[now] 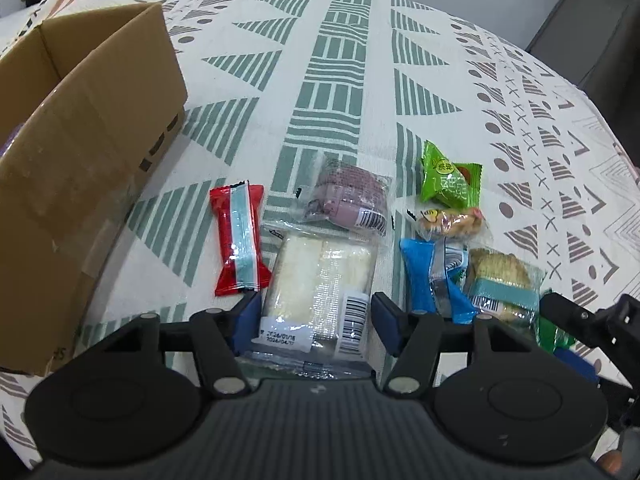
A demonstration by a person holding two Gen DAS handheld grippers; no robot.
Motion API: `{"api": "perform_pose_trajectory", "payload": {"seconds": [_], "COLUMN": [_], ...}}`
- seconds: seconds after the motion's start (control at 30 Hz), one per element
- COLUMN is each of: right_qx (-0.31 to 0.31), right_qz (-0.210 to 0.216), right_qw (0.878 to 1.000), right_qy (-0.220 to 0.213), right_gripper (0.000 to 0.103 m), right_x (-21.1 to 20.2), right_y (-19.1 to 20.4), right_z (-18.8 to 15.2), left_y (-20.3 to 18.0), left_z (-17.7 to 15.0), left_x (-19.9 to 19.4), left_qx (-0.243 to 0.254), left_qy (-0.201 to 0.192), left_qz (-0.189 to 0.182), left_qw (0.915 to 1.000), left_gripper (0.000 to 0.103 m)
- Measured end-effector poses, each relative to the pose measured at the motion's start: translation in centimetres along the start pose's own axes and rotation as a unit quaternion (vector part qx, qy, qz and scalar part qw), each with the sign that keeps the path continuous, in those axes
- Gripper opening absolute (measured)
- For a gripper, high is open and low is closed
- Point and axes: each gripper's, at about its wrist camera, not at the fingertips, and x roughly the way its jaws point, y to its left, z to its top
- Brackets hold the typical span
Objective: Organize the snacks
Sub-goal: 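Close left tool on white bread pack while right tool grasps green candy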
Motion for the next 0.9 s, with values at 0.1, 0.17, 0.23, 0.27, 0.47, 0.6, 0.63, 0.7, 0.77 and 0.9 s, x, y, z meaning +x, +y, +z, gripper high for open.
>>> {"api": "perform_pose_trajectory", "payload": {"seconds": [0.1, 0.17, 0.23, 0.27, 0.47, 0.6, 0.63, 0.7, 0.77, 0.9], "right_qx": [0.006, 0.007, 0.006, 0.006, 0.002, -0.008, -0.011, -0.015, -0.021, -0.034], "right_qz": [0.002, 0.003, 0.004, 0.006, 0.025, 0.035, 0.041, 0.049, 0.055, 0.073], "right_qw": [1.000, 1.000, 1.000, 1.000, 0.999, 0.999, 0.998, 0.998, 0.997, 0.995], "right_qy": [-0.004, -0.008, -0.009, -0.010, -0.027, -0.038, -0.041, -0.046, -0.050, -0.059], "right_gripper": [0.041, 0.039, 0.038, 0.038, 0.037, 0.037, 0.037, 0.037, 0.037, 0.037], "right_x": [0.1, 0.0, -0.2, -0.3, -2.1, -3.1, -3.5, -4.1, -4.6, -5.6], "right_y": [-0.3, -0.3, -0.2, -0.2, 0.3, 1.1, 1.2, 1.5, 1.9, 2.9], "right_z": [0.1, 0.2, 0.1, 0.1, -0.2, -0.4, -0.5, -0.7, -1.0, -1.3], "left_y": [0.0, 0.0, 0.1, 0.1, 0.3, 0.4, 0.5, 0.7, 1.0, 1.3], "left_z": [0.0, 0.0, 0.0, 0.0, -0.5, -0.7, -0.7, -1.0, -1.1, -1.6], "left_x": [-0.2, -0.5, -0.9, -1.3, -3.9, -6.1, -6.5, -7.4, -8.2, -10.1], "left_qx": [-0.002, -0.004, -0.009, -0.010, -0.009, -0.007, -0.007, -0.008, -0.010, -0.010], "left_qy": [-0.001, -0.002, -0.003, -0.006, -0.023, -0.045, -0.050, -0.058, -0.066, -0.082], "left_qz": [0.002, -0.001, -0.008, -0.010, -0.021, -0.022, -0.022, -0.020, -0.017, -0.016], "left_qw": [1.0000, 1.0000, 0.9999, 0.9999, 0.9995, 0.9987, 0.9985, 0.9981, 0.9977, 0.9965], "left_gripper": [0.050, 0.048, 0.047, 0.046, 0.046, 0.046, 0.046, 0.046, 0.046, 0.046]}}
